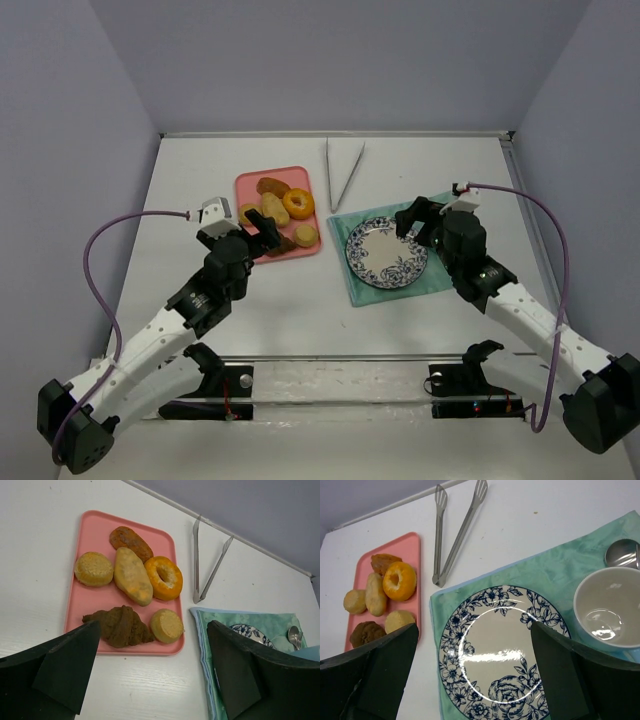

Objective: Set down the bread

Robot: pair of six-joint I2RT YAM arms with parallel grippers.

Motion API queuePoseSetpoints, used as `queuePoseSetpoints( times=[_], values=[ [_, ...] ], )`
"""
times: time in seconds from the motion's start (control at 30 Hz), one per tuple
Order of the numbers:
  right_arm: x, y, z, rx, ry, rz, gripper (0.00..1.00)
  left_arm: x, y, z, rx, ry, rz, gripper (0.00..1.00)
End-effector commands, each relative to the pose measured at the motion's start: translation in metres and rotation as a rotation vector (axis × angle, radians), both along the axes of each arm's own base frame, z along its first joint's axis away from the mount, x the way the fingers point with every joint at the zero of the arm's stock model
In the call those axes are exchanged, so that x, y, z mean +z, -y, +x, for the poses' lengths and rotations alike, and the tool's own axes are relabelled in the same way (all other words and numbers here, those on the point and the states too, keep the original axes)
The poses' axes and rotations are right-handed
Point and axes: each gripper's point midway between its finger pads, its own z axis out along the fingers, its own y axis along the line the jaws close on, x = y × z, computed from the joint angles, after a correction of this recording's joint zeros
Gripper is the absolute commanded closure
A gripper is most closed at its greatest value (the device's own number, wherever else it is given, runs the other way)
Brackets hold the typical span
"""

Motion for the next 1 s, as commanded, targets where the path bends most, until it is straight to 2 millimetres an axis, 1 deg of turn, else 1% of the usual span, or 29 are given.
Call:
queuePoseSetpoints(
  times=[0.0,0.13,0.17,0.23,0.27,0.3,0.33,0.37,0.4,0.43,0.47,0.5,0.53,0.57,0.6,0.63,0.67,0.7,0.73,0.77,0.83,0.87,0.9,0.93,0.97],
  values=[
    [0.02,0.0,-0.001,0.005,0.069,0.023,0.0,0.031,0.011,0.007,-0.039,0.061,-0.033,0.01],
    [0.014,0.011,-0.004,-0.053,0.068,0.029,0.0,0.031,0.019,0.011,-0.067,0.044,-0.01,0.01],
    [0.017,0.013,-0.005,-0.062,0.076,0.038,0.0,0.034,0.025,0.015,-0.081,0.04,-0.004,0.01],
    [0.013,0.019,-0.007,-0.093,0.072,0.047,0.0,0.036,0.031,0.019,-0.095,0.036,0.005,0.01],
    [0.012,0.021,-0.008,-0.104,0.07,0.046,0.0,0.032,0.036,0.024,-0.104,0.021,0.024,0.01],
    [0.013,0.026,-0.01,-0.125,0.073,0.05,0.0,0.04,0.043,0.028,-0.129,0.034,0.026,0.01],
    [0.011,0.028,-0.012,-0.133,0.065,0.043,0.0,0.043,0.048,0.031,-0.143,0.036,0.033,0.01],
    [0.011,0.03,-0.012,-0.14,0.065,0.041,0.0,0.036,0.056,0.038,-0.159,0.013,0.057,0.01],
    [0.012,0.032,-0.014,-0.148,0.067,0.043,0.0,0.046,0.067,0.042,-0.198,0.025,0.053,0.01],
    [0.013,0.035,-0.015,-0.162,0.068,0.041,0.0,0.049,0.073,0.046,-0.217,0.026,0.069,0.01],
    [0.013,0.037,-0.015,-0.168,0.066,0.038,0.0,0.038,0.081,0.055,-0.237,-0.002,0.123,0.01],
    [0.012,0.038,-0.016,-0.174,0.067,0.038,0.0,0.049,0.086,0.063,-0.237,0.013,0.126,0.01],
    [0.014,0.041,-0.016,-0.188,0.073,0.041,0.0,0.051,0.092,0.067,-0.248,0.013,0.136,0.01],
    [0.007,0.044,-0.019,-0.197,0.047,0.019,0.0,0.037,0.101,0.078,-0.263,-0.019,0.177,0.01],
    [0.005,0.047,-0.019,-0.213,0.044,0.012,0.0,0.048,0.111,0.084,-0.29,-0.006,0.175,0.01],
    [0.003,0.049,-0.02,-0.222,0.034,0.002,0.0,0.032,0.122,0.094,-0.306,-0.045,0.201,0.01],
    [0.002,0.051,-0.02,-0.231,0.03,-0.002,0.0,0.03,0.129,0.099,-0.325,-0.053,0.213,0.01],
    [0.002,0.053,-0.02,-0.24,0.029,-0.005,0.0,0.041,0.142,0.106,-0.357,-0.037,0.203,0.01],
    [0.002,0.054,-0.02,-0.249,0.028,-0.01,0.0,0.038,0.149,0.112,-0.371,-0.051,0.213,0.01],
    [0.001,0.055,-0.02,-0.252,0.026,-0.013,0.0,0.034,0.161,0.125,-0.382,-0.062,0.223,0.01],
    [0.001,0.055,-0.02,-0.251,0.024,-0.017,0.0,0.023,0.17,0.138,-0.38,-0.103,0.254,0.01],
    [0.0,0.055,-0.019,-0.249,0.022,-0.019,0.0,-0.001,0.175,0.15,-0.37,-0.155,0.284,0.01],
    [0.001,0.055,-0.019,-0.25,0.023,-0.023,0.0,0.014,0.179,0.162,-0.339,-0.143,0.278,0.01],
    [0.0,0.055,-0.019,-0.249,0.02,-0.026,0.0,-0.011,0.184,0.173,-0.333,-0.196,0.311,0.01],
    [-0.001,0.055,-0.018,-0.252,0.018,-0.03,0.0,-0.014,0.187,0.18,-0.328,-0.205,0.317,0.01]
  ],
)
